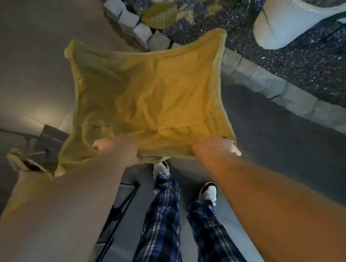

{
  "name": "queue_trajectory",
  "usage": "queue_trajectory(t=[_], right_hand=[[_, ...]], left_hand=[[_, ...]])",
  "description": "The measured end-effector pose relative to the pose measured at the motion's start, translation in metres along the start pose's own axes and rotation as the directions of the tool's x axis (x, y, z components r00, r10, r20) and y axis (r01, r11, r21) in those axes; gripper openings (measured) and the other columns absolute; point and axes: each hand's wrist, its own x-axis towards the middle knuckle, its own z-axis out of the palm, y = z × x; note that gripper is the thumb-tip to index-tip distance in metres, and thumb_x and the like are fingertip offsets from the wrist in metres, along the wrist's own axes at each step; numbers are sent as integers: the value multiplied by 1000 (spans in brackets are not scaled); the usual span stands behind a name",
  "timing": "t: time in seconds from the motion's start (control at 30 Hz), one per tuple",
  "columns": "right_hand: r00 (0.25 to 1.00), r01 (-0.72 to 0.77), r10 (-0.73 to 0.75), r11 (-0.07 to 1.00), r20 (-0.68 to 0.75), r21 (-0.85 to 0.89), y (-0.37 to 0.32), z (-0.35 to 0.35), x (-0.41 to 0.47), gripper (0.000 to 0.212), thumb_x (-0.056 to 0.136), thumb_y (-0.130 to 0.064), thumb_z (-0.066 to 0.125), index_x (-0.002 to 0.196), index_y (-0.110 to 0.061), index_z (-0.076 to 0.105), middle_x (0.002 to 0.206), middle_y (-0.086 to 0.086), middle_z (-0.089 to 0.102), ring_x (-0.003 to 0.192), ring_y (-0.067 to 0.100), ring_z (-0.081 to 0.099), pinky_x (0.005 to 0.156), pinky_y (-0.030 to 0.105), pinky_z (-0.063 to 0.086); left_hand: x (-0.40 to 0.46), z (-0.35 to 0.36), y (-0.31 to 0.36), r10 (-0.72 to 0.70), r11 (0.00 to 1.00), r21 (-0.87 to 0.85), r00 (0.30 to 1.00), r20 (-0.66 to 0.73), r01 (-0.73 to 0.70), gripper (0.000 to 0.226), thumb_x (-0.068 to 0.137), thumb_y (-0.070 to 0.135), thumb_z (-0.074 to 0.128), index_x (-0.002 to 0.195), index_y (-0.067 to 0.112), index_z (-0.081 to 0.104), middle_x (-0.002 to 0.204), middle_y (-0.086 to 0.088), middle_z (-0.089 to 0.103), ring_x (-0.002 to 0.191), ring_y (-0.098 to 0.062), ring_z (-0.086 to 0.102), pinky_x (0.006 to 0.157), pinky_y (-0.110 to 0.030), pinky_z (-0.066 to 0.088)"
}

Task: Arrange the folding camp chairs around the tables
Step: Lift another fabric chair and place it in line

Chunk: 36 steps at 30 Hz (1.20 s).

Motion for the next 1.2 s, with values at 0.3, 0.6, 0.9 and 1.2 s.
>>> queue_trajectory(t=[0.3,0.6,0.9,1.2], right_hand=[[946,246,-308,885,-100,-395,-86,-71,-16,30,83,-3,64,112,-7,63,117,10,59,105,33,58,76,42,52],[894,212,-406,754,-187,-622,-196,-179,-36,21,88,-6,58,107,-10,63,105,7,55,102,32,57,67,40,46],[771,174,-606,496,-196,-851,-288,-320,-42,24,90,-4,55,113,-9,60,105,8,54,107,34,56,82,44,51],[553,274,-832,229,-42,-934,-407,-451,-15,26,91,-4,51,112,-12,63,107,6,64,100,34,62,72,39,43]], left_hand=[[7,61,-81,-199,873,-449,979,33,192,40,94,14,47,134,15,52,137,-11,48,126,-36,46,103,-60,37],[12,93,-216,-245,746,-578,944,221,329,58,81,63,62,108,12,59,86,-6,55,96,-33,62,90,-49,51],[50,46,-251,-231,638,-711,954,189,295,29,94,2,47,122,6,52,119,-13,54,109,-33,59,82,-39,50],[70,-35,-328,-452,343,-796,830,326,499,28,97,6,39,122,10,51,120,-13,56,110,-36,58,88,-42,50]])
